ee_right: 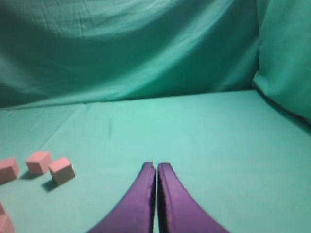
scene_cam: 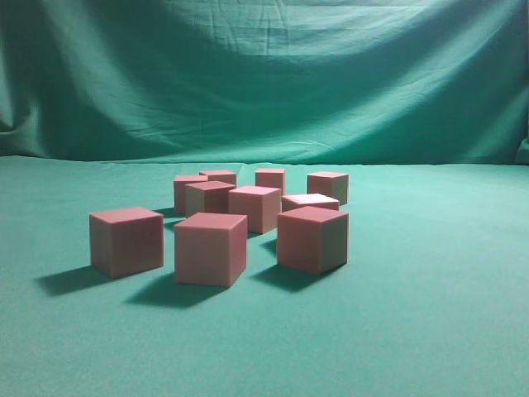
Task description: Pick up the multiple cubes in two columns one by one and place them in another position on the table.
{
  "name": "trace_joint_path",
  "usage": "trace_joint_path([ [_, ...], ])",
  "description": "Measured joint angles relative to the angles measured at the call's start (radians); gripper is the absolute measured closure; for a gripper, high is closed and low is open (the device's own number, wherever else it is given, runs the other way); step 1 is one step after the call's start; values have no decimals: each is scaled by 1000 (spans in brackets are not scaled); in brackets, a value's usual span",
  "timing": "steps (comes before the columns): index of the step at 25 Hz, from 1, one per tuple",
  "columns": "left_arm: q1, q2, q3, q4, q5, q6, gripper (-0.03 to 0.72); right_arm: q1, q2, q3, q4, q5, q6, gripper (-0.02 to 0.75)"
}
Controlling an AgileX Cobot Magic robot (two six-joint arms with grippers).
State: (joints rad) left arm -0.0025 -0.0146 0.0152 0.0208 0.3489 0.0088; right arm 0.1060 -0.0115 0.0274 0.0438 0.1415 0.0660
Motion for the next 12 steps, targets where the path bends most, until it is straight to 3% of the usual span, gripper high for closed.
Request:
trace_joint_path([
  [7,0,0,0,0,0,0,688,0,0,0,0,197,0,738],
  [12,0,0,0,0,0,0,688,0,0,2,0,246,0,738],
])
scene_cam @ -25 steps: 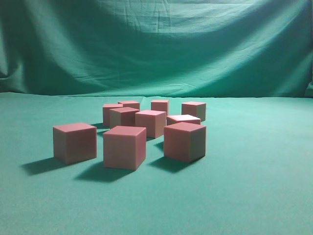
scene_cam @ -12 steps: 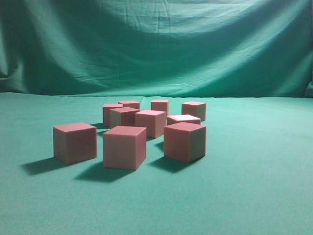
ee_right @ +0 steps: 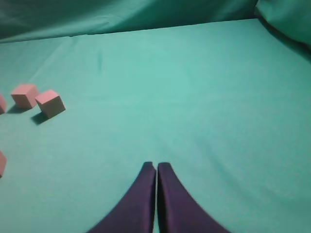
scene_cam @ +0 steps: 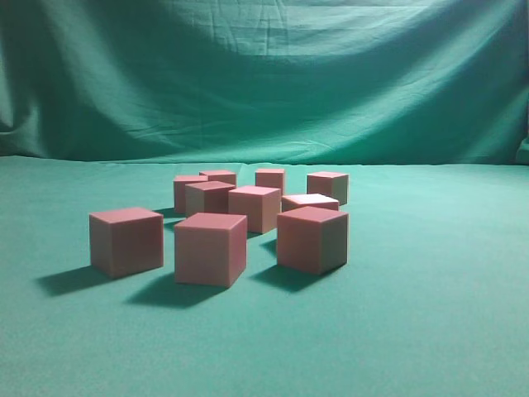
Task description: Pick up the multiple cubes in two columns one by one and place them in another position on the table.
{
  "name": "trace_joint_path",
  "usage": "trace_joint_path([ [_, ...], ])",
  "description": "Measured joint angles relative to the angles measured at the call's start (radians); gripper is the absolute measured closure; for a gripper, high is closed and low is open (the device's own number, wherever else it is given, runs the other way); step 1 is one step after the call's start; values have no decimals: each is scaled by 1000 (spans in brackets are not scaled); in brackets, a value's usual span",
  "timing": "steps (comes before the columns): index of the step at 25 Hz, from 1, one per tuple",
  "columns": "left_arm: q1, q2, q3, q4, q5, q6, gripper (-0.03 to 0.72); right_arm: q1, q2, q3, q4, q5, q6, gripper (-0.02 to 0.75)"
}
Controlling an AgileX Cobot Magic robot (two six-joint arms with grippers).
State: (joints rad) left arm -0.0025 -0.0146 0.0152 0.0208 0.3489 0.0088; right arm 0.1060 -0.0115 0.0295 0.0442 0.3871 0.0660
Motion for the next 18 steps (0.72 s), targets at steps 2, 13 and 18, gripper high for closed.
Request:
trace_joint_path([
  [2,0,0,0,0,0,0,688,0,0,-2,0,8,0,738],
  [13,0,0,0,0,0,0,688,0,0,-2,2,9,0,738],
  [18,0,0,0,0,0,0,688,0,0,-2,2,9,0,738],
])
